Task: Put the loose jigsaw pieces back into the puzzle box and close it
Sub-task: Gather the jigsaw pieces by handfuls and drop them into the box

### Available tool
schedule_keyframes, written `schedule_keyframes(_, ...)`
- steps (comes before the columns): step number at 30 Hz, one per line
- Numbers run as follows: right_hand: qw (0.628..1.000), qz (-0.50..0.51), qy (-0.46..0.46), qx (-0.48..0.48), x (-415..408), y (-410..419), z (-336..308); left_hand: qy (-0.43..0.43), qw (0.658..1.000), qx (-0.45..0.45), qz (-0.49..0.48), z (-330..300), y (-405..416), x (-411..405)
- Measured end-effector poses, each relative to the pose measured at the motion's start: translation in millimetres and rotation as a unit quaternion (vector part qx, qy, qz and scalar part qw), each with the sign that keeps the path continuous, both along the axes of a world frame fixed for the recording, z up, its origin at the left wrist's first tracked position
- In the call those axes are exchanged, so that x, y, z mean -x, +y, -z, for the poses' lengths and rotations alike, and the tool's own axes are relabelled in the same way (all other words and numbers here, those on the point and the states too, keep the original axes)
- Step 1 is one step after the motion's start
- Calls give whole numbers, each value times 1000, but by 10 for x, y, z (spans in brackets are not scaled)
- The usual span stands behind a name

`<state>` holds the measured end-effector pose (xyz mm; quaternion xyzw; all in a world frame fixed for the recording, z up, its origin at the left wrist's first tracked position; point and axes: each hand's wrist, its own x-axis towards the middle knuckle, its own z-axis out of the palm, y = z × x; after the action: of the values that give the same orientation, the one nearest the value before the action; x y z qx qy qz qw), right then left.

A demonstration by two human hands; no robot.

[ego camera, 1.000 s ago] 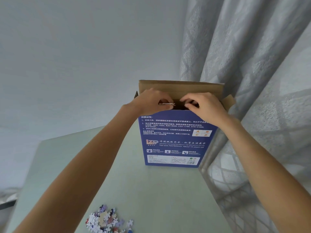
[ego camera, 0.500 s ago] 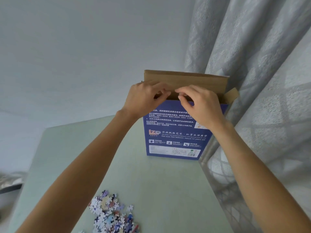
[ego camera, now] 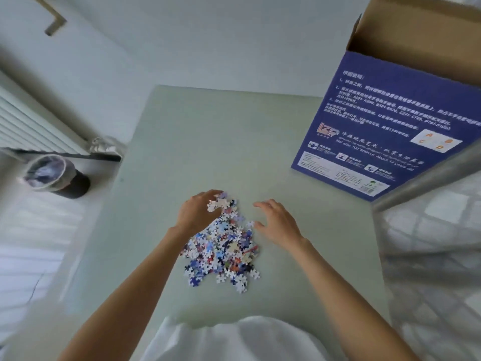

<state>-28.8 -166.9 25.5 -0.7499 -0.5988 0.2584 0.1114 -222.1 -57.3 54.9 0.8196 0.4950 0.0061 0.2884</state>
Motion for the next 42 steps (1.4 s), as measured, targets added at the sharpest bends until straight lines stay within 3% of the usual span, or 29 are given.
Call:
schedule_keyframes(3, 990, 47, 42, 128, 289, -11, 276, 88, 993, 59, -48, 338, -96, 309)
schedule_keyframes(5, 983, 78, 40, 162, 500, -71, 412, 110, 986, 93, -81, 519, -190, 465)
schedule_keyframes(10, 987, 101, 42, 116, 910, -214, 583, 101, 981, 118, -116, 778, -414, 619)
schedule_keyframes(16, 995, 39, 24, 86, 949, -70, 600, 74, 989, 120, -36, 879, -524, 448)
schedule_keyframes(19, 996, -5, -12, 94, 897, 9, 597, 68, 991, 116, -17, 907, -517, 398)
schedule_keyframes(23, 986, -52, 35, 155, 802, 59, 580, 32, 992, 118, -26, 914, -434, 437)
schedule_keyframes(26, 982, -99, 19, 161, 750, 66, 570, 28, 994, 104, -21, 910, -394, 445)
schedule_keyframes(34, 990, -87, -83, 79, 850, 122, 536, 37, 996, 86, 0, 818, -409, 469)
schedule_keyframes(42, 994, -76, -51, 66, 992, 170, 571, -27, 995, 88, -46, 805, -417, 540)
